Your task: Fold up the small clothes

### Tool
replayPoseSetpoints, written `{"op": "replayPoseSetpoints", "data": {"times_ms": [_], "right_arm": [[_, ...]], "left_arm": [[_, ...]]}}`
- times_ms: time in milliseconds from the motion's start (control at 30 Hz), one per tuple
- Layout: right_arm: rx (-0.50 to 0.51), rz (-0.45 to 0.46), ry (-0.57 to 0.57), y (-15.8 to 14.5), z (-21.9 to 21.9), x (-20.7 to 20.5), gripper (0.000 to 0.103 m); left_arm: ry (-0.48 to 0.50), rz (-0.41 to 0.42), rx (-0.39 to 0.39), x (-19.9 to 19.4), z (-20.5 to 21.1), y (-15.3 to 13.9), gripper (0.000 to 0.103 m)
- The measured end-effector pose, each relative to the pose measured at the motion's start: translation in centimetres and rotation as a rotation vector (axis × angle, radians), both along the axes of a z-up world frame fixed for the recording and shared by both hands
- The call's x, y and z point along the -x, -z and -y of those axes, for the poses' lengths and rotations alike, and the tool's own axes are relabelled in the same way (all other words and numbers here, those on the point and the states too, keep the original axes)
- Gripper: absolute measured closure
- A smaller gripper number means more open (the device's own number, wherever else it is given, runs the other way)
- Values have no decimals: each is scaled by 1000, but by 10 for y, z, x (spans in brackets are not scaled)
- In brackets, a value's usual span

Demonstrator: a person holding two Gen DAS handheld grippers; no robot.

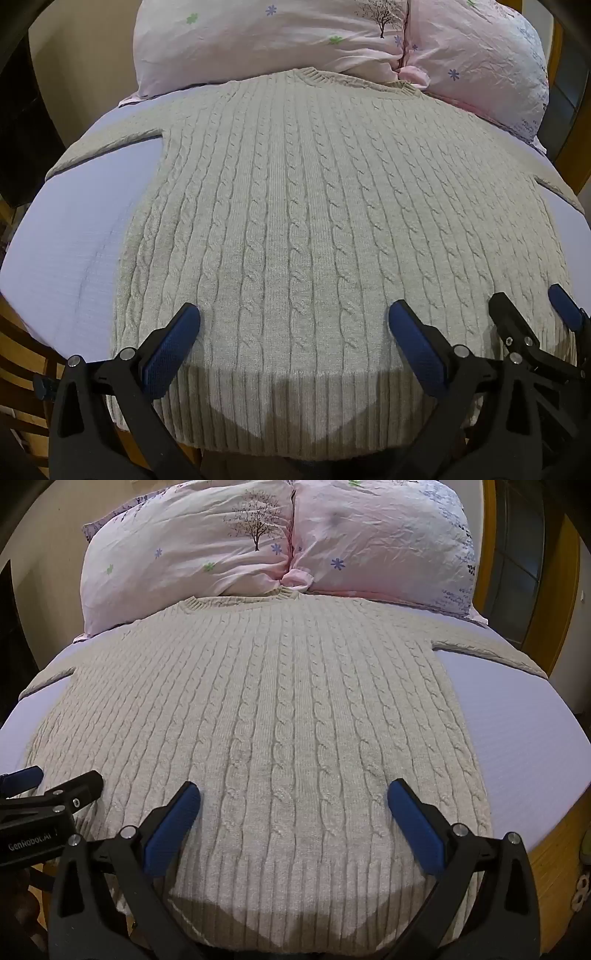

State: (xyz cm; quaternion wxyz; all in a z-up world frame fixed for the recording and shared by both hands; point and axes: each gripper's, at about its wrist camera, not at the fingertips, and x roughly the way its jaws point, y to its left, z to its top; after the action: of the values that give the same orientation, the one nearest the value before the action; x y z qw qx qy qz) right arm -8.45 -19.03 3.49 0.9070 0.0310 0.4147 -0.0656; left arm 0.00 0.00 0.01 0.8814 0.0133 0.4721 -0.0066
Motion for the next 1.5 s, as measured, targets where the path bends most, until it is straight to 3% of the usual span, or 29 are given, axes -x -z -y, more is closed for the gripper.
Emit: {"op": "replayPoseSetpoints", "data": {"times_ms": [1500], "right_arm": [[-1,11,1,4,0,0,2]], "left_arm": [[0,12,2,0,0,0,1]]}}
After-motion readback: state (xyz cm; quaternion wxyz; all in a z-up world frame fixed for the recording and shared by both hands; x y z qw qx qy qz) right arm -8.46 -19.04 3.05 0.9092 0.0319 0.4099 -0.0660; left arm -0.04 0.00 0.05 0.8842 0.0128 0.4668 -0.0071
